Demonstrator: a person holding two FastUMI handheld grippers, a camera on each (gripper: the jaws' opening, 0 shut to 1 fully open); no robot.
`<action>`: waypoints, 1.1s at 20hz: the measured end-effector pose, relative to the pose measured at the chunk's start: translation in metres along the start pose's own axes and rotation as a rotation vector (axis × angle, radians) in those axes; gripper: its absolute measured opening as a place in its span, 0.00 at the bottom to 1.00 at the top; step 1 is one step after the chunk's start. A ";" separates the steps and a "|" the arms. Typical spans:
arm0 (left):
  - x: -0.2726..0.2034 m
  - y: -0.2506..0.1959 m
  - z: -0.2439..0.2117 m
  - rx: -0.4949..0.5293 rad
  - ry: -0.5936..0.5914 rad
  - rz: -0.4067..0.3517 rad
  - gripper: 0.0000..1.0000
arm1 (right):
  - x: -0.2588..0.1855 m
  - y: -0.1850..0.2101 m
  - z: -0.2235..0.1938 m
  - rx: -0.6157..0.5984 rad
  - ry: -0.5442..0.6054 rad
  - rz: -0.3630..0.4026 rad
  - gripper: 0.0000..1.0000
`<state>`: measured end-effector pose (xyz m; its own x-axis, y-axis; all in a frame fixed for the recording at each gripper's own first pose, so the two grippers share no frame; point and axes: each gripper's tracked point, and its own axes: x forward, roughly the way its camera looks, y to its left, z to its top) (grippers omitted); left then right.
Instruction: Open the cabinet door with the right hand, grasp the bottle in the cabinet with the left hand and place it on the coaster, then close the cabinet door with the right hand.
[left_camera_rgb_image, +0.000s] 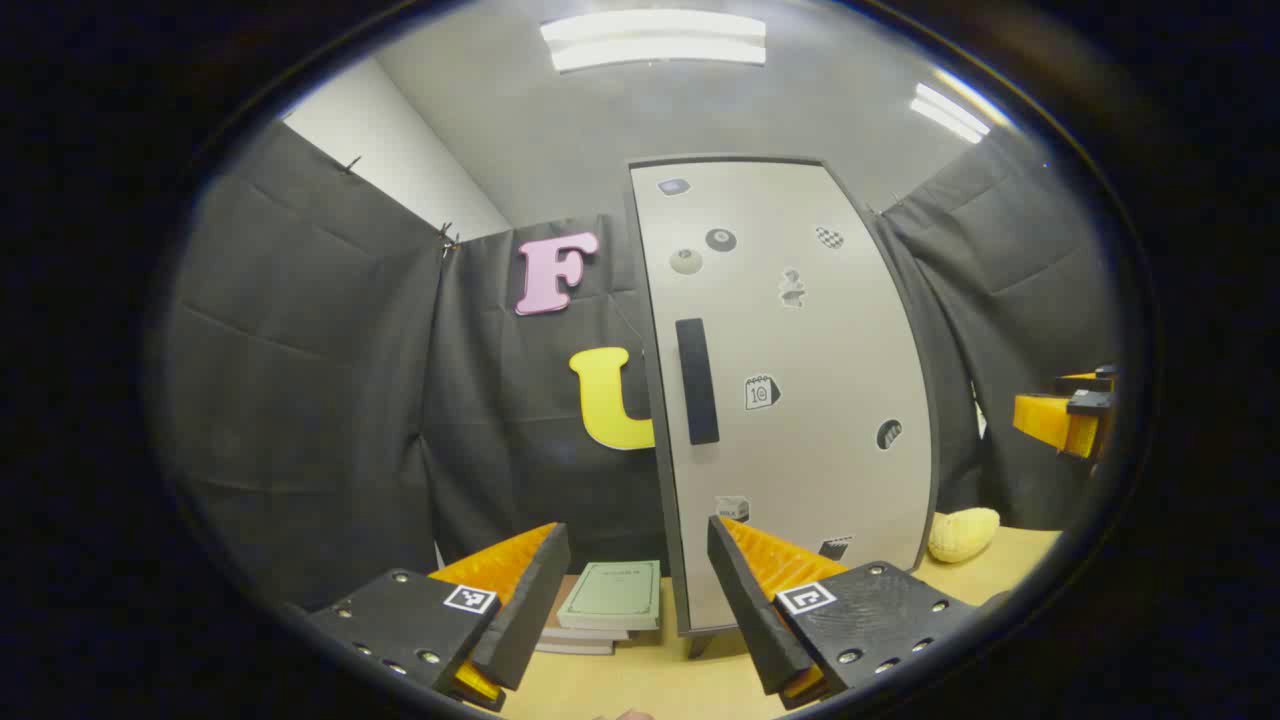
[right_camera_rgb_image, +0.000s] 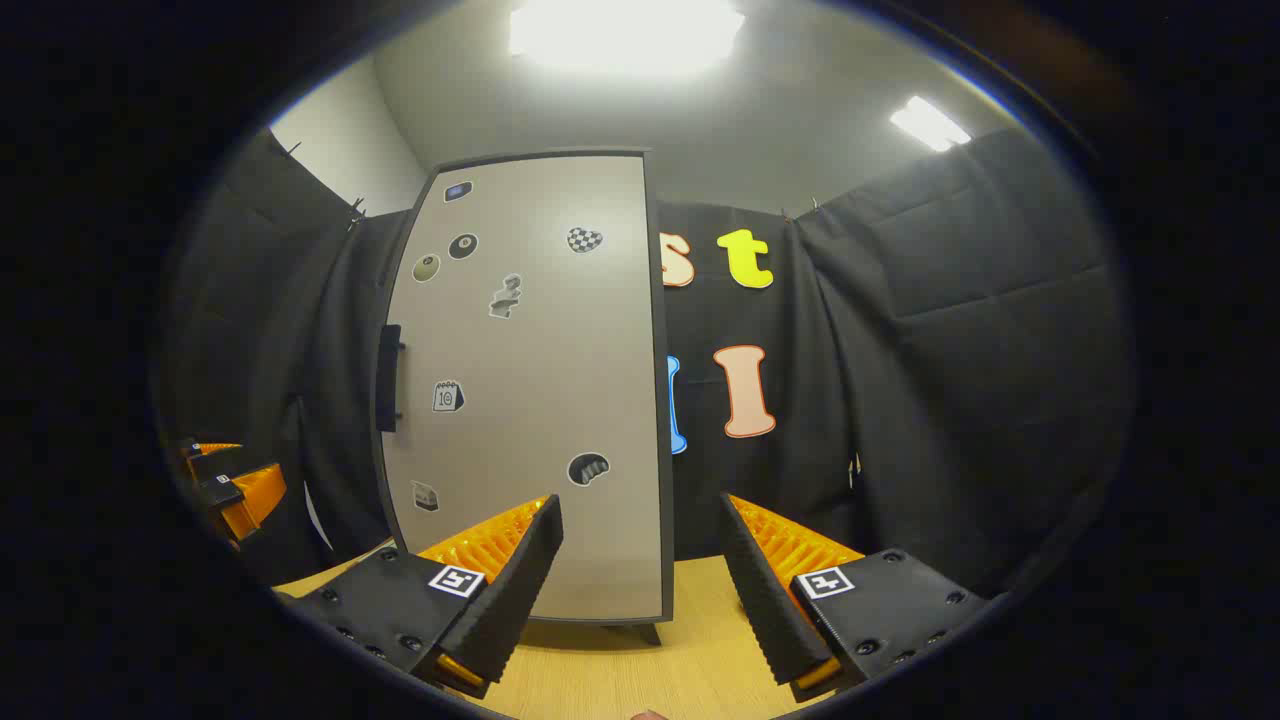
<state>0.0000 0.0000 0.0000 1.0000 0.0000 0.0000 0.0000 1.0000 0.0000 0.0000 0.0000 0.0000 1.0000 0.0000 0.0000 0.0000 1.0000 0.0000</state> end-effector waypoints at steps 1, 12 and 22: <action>-0.001 0.002 0.001 -0.002 0.001 0.004 0.84 | -0.001 0.000 0.001 0.001 -0.002 0.001 0.98; -0.010 0.013 0.008 0.013 -0.019 0.028 0.84 | -0.008 0.000 0.001 -0.004 -0.009 0.012 0.97; -0.010 0.014 0.010 0.027 -0.027 0.027 0.84 | -0.008 0.001 0.001 -0.007 -0.006 0.018 0.98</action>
<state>-0.0102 0.0145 0.0099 0.9993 0.0271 0.0275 -0.0278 0.9993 0.0262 -0.0076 0.0010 0.0011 0.9998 0.0182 0.0057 -0.0182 0.9998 -0.0068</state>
